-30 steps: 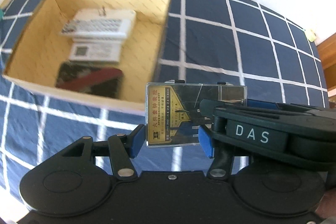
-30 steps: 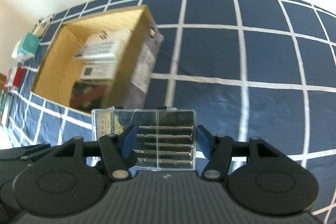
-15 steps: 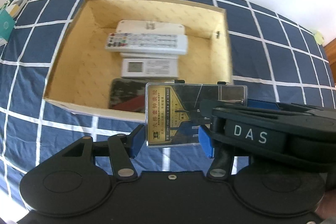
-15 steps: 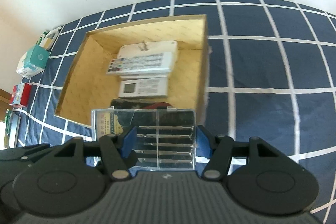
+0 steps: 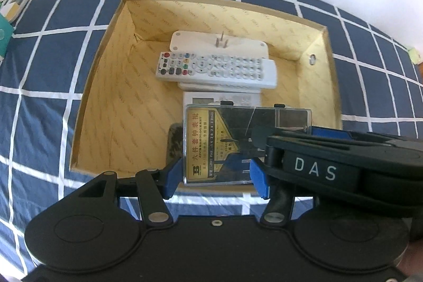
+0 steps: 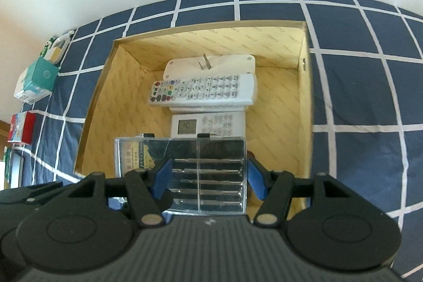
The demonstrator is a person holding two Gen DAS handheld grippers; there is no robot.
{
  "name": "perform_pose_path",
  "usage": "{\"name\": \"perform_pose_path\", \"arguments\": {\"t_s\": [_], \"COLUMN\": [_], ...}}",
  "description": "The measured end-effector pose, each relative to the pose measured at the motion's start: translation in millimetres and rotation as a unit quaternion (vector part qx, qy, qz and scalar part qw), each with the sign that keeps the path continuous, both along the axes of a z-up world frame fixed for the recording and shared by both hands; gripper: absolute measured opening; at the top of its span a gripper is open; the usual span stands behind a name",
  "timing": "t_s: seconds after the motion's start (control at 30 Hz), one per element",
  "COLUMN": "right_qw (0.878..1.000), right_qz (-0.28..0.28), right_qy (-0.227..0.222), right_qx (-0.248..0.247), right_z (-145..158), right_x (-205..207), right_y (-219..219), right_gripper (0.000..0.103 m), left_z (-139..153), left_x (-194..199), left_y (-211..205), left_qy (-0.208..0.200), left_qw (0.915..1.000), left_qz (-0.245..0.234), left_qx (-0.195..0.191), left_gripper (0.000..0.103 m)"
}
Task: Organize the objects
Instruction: 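Lift the screwdriver set with the right gripper and carry it over the box, then lower the screwdriver set into the box and open the right gripper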
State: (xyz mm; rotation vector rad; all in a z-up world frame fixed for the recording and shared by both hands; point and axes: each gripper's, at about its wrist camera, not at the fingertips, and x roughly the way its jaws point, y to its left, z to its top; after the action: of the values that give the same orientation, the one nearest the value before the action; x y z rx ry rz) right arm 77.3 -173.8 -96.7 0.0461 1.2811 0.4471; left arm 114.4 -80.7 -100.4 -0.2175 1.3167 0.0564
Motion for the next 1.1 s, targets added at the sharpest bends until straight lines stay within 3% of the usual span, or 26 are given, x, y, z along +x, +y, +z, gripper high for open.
{"name": "perform_pose_path", "arguments": {"t_s": [0.43,1.1], "right_qw": [0.998,0.995], "right_qz": [-0.010,-0.023], "right_qy": [0.059,0.088], "right_qx": [-0.031,-0.048], "right_z": [-59.2,-91.1], "right_x": [48.3,77.7], "right_y": [29.4,38.3], "right_gripper": [0.061,0.061], "left_z": [-57.7,-87.6], "left_x": [50.8,78.0], "left_y": [22.2,30.2], "left_qy": [0.055,0.081], "left_qw": [0.9981,0.9955], "left_qz": [-0.020,-0.030], "left_qx": [-0.021,-0.039], "left_gripper": [0.055,0.055]}}
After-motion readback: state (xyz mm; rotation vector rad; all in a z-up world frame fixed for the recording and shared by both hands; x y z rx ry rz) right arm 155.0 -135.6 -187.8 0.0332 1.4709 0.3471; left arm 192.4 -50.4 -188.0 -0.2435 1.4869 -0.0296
